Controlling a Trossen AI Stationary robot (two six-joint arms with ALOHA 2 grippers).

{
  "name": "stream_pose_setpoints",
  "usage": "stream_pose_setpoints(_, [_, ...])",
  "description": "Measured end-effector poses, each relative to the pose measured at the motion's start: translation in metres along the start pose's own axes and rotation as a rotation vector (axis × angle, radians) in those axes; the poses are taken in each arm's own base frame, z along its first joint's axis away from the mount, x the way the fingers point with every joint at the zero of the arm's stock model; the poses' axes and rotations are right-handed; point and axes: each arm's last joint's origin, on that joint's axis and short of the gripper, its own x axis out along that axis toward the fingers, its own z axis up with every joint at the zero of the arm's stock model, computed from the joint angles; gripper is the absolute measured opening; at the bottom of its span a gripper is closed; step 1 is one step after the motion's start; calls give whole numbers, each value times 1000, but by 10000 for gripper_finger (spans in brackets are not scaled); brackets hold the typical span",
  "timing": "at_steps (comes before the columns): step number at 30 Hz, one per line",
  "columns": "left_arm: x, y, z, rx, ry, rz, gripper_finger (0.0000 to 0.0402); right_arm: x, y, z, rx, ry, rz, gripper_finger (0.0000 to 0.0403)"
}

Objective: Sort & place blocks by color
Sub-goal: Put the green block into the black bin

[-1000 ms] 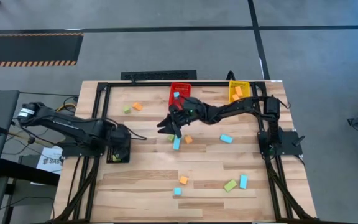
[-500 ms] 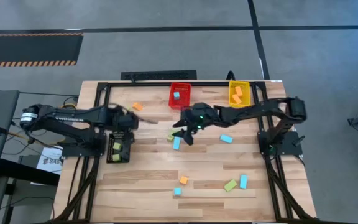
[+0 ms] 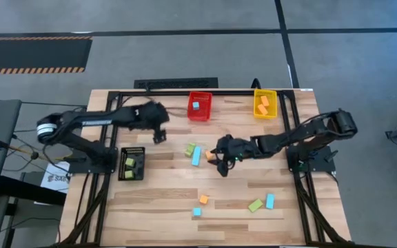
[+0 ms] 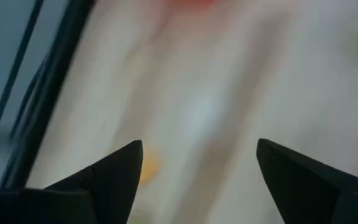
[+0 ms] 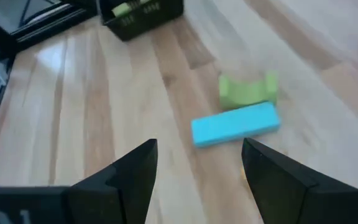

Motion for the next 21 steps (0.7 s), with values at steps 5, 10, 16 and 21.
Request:
stream_pose_setpoints(5, [29, 2, 5, 94, 105, -295, 302, 1, 10, -8, -34, 19, 17, 254])
stream_pose_setpoints(10, [43, -29, 22, 184, 18, -515, 302, 1, 12, -9, -11, 24, 21, 254])
stream_pose_setpoints(16, [38, -63, 35, 109, -67, -537, 302, 0, 14, -10, -12, 9, -6, 254])
stream_pose_setpoints(21, [30, -84, 43, -191, -98, -479, 302, 1, 11, -9, -16, 2, -22, 254])
